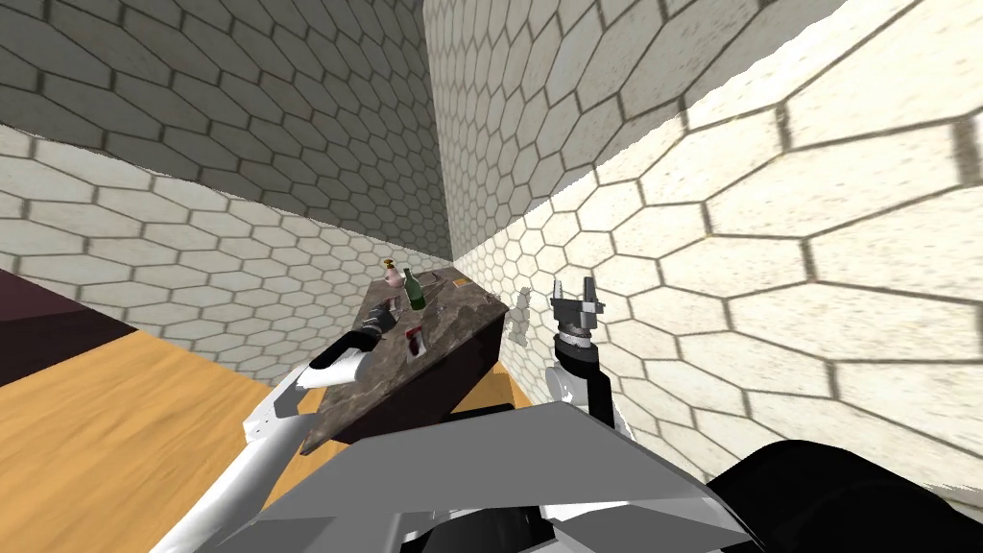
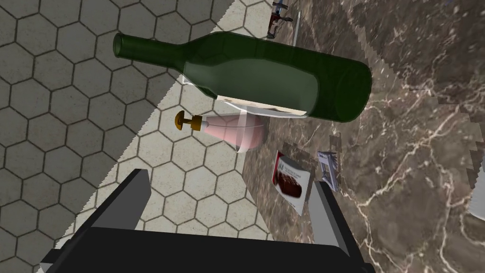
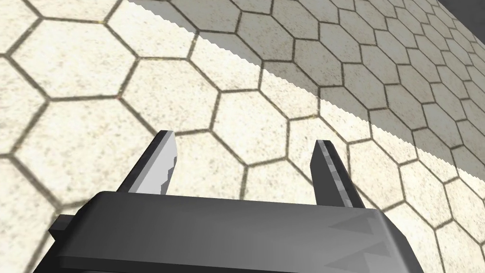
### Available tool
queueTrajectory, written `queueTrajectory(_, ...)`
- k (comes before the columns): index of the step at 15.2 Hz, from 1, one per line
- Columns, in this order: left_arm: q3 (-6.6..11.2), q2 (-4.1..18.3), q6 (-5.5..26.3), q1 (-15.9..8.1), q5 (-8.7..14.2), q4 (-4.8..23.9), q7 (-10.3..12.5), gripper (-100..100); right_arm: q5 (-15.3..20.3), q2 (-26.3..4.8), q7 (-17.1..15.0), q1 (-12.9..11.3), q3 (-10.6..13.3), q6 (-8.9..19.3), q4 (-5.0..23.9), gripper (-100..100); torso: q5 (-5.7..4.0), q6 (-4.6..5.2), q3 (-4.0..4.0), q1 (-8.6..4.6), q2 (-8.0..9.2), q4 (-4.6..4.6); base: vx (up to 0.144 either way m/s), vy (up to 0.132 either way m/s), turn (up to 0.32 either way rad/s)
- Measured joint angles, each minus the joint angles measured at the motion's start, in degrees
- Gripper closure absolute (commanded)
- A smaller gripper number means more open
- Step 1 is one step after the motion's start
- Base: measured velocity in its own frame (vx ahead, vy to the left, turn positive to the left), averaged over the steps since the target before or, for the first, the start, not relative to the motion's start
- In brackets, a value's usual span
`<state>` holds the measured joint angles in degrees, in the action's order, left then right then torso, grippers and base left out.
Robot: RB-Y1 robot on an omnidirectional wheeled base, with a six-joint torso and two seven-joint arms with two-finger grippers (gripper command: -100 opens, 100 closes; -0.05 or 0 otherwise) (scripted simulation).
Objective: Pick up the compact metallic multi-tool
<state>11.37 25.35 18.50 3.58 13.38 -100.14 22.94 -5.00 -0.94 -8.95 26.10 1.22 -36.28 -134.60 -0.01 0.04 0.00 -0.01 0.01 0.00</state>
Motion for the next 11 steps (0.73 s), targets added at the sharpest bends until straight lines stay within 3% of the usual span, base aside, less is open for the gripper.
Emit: queueTrajectory(11,2.22,3.09,12.03,-6.53,3.16,8.85,4.98,-100,0.0,0.0,0.0,0.01,-0.01,0.0,0.0,0,0.01,-0.05,-0.01,0.02,-0.02,-0.01,-0.002,-0.003,-0.147)
